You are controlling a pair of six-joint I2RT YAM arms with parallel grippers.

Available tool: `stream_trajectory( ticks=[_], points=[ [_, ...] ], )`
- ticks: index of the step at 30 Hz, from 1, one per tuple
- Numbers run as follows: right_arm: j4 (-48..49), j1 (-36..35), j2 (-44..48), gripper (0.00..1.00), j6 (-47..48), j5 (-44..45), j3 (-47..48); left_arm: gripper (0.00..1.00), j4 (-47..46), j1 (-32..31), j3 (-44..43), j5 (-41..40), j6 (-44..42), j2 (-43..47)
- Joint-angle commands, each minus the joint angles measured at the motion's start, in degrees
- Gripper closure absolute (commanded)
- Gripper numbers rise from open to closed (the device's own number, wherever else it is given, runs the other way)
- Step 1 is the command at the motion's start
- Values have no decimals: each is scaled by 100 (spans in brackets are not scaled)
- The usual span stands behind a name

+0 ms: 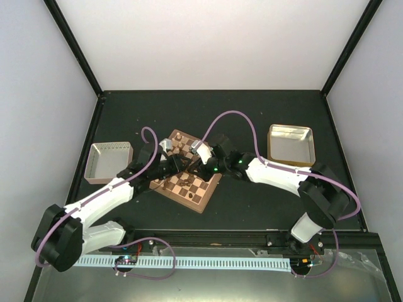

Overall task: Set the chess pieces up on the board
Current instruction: Pick up the chess piece from the chessboard, then place the chess piece on the chessboard.

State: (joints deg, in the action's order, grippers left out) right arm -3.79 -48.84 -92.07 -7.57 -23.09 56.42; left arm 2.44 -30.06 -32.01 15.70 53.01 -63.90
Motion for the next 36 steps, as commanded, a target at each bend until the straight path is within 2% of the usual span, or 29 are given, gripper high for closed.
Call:
stream_trajectory(
  ticks=[1, 17, 22, 36],
  points=[
    [190, -15, -11, 83, 75, 82, -61, 64, -214, 18, -236, 21, 6, -67],
    [181, -16, 46, 83, -122, 488, -334, 96, -247, 20, -407, -233, -136, -529],
    [259, -18, 113, 83, -273, 686, -526, 97, -181, 18, -514, -316, -252, -756],
    [379, -17, 118, 83, -716, 1184, -708, 79, 466, -152, -1254, -250, -491, -1948]
  ],
)
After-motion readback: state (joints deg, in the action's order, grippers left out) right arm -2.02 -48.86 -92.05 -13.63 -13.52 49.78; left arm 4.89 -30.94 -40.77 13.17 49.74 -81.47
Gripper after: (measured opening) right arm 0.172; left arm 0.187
